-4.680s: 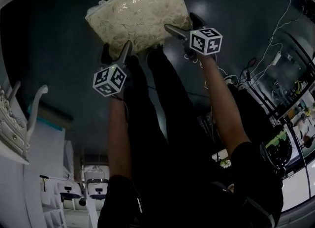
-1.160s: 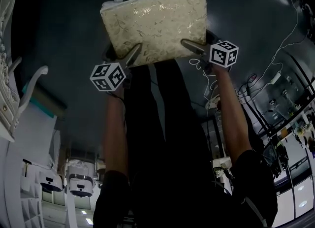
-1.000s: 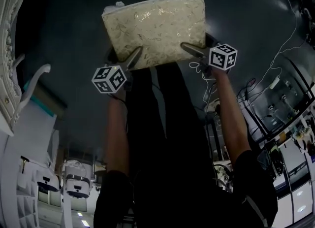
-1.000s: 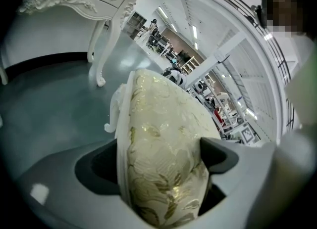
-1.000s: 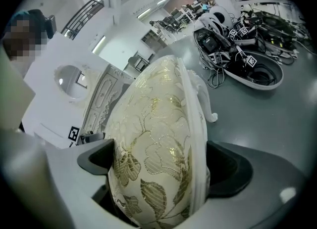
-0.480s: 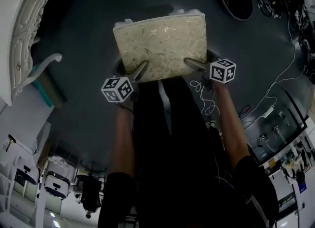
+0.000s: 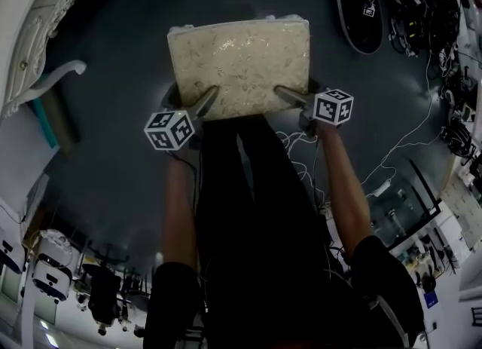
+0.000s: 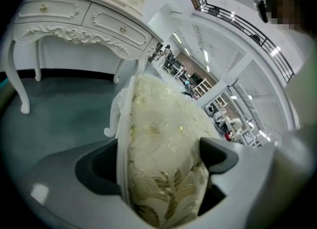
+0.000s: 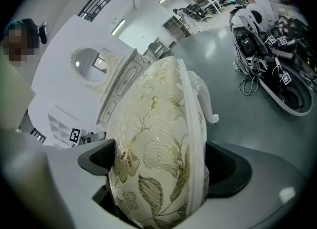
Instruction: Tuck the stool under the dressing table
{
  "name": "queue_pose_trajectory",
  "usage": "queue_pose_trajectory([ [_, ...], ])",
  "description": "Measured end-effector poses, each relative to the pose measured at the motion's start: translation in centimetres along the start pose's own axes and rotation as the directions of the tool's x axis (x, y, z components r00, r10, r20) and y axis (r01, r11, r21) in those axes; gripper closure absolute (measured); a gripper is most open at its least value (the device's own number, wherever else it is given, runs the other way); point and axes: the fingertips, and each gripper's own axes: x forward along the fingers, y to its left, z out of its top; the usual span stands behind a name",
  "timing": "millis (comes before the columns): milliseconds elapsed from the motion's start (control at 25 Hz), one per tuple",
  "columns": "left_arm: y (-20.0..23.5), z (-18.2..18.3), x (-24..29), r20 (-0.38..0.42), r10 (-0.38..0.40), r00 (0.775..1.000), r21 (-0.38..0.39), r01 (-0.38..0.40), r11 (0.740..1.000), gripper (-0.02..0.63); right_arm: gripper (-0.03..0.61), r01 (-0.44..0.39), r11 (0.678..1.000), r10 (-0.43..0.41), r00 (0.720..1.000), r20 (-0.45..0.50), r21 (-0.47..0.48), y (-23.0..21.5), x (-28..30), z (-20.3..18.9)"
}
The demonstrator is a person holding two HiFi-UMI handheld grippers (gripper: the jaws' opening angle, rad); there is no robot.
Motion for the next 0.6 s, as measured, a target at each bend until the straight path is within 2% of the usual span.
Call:
queue_pose_trajectory([
  [120,1.4,1.0,-1.1,0.018,0.001,1.0,-0.026,0.0,1.0,0.115,0.001,0.004,1.0,-0.004,1.0,-0.016,-0.019,1.7,1.2,1.1],
  [600,7.4,2.2,-5.2,0.043,0.016,0.999,-0.075,-0.013,0.997,0.117,0.002,-0.005,0.999,0.002,0.996,-0.084,-0.039,6.7,6.6,0.9],
])
